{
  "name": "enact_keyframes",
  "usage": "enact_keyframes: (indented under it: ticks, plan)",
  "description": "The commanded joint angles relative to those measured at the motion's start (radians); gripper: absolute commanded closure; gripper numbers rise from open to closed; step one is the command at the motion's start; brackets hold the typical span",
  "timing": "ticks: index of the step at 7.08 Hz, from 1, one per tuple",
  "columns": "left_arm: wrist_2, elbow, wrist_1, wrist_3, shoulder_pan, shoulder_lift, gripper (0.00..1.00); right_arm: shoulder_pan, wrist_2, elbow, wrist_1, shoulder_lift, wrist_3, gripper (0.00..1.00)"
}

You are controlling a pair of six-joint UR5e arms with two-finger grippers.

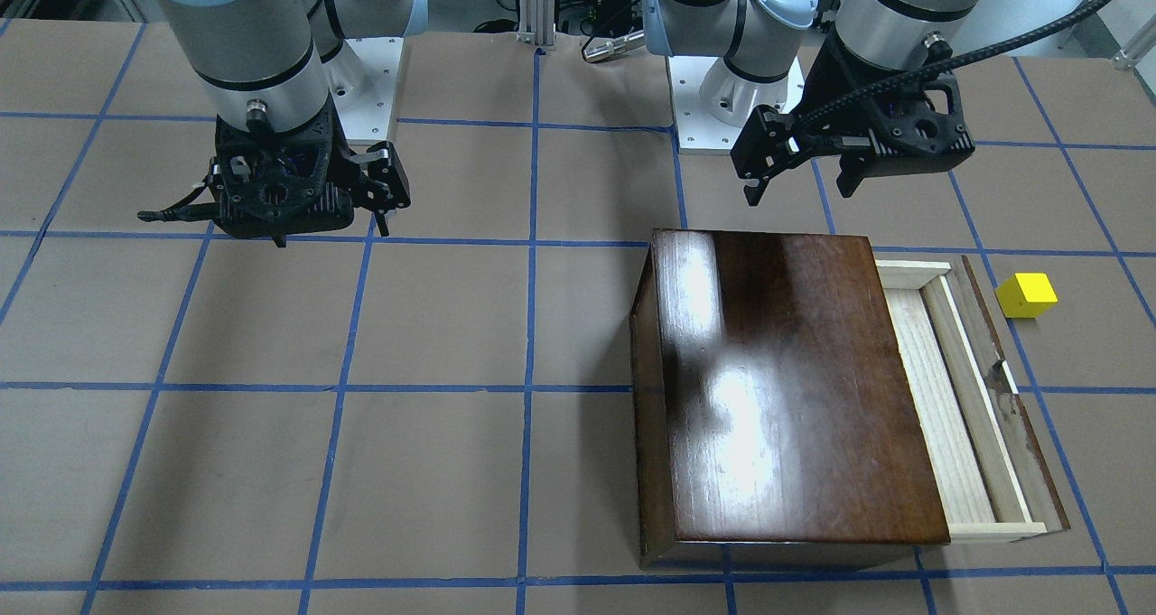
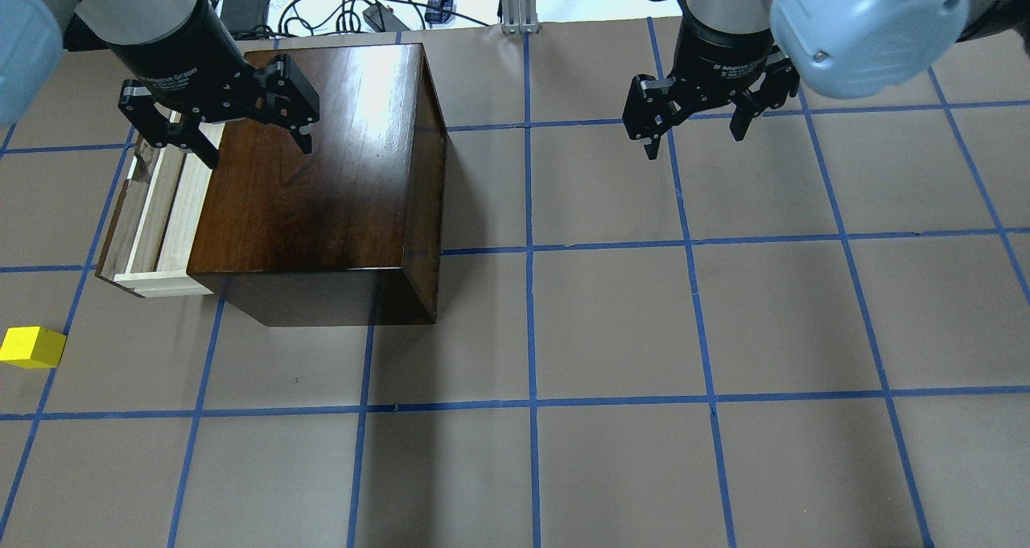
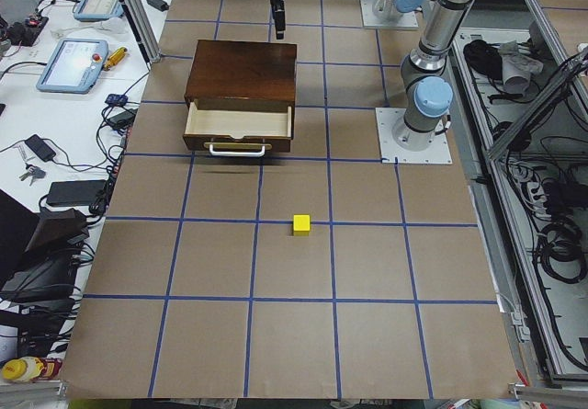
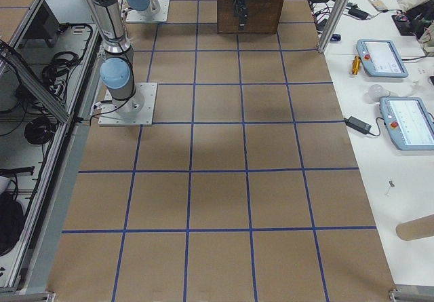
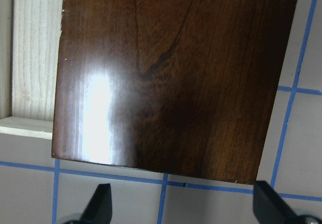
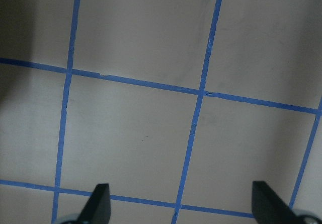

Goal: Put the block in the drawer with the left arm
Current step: 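Release the handle and raise the left gripper over the cabinet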

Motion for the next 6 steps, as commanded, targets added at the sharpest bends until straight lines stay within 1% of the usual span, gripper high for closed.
enact_keyframes:
  ticks: [1, 3, 4, 5, 6]
  plan:
    - [-0.001, 0.0, 0.007, 0.001, -0.003, 0.0, 0.0, 0.0, 0.0, 0.0, 0.0, 0.0, 0.0, 0.0]
    - [0.001, 0.0, 0.006, 0.005, 0.004, 0.004, 0.0, 0.0, 0.001, 0.0, 0.0, 0.0, 0.001, 0.0]
    - [0.002, 0.006, 0.004, 0.052, 0.027, 0.007, 0.0, 0.0, 0.001, 0.0, 0.0, 0.0, 0.0, 0.0]
    - [0.001, 0.007, -0.004, 0.106, 0.096, 0.016, 0.0, 0.0, 0.0, 0.0, 0.0, 0.0, 0.0, 0.0]
    - [-0.001, 0.003, -0.029, 0.214, 0.186, 0.03, 0.0, 0.0, 0.0, 0.0, 0.0, 0.0, 0.0, 0.0]
